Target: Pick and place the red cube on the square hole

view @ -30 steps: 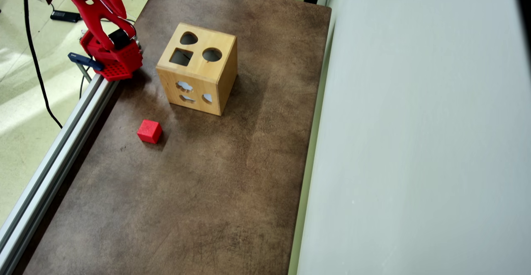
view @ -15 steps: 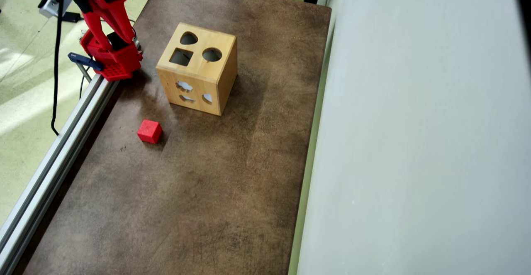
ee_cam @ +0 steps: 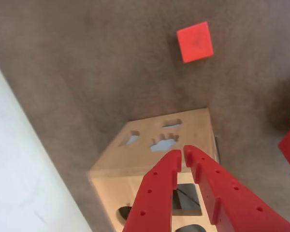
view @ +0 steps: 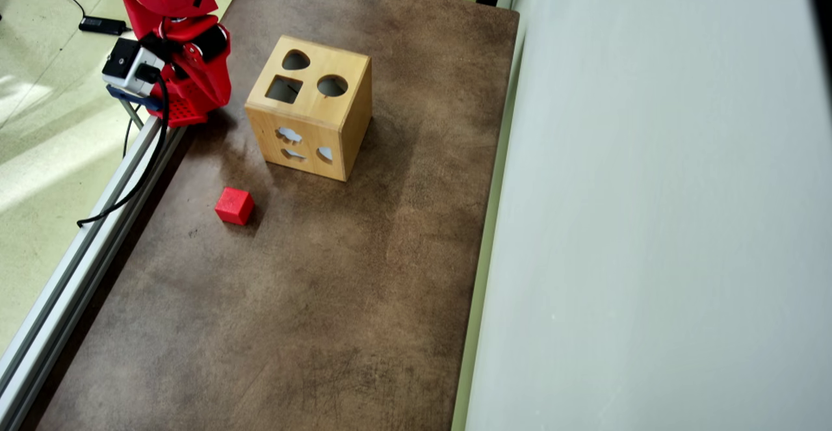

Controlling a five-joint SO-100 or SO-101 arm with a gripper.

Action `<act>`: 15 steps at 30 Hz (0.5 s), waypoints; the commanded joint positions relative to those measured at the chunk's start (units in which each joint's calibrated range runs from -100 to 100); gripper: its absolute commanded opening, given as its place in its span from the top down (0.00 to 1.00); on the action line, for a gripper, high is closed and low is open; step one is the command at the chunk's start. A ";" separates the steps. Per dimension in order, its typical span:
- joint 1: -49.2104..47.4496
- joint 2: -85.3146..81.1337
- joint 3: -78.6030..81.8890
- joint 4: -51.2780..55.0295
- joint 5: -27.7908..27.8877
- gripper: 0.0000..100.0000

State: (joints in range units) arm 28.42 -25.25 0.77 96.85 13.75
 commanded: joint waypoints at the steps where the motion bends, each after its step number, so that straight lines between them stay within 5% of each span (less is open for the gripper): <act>1: 0.18 -0.78 4.15 0.49 1.32 0.98; 15: 0.11 -0.69 6.03 0.41 1.51 0.98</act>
State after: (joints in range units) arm 28.42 -25.25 6.91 96.85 15.21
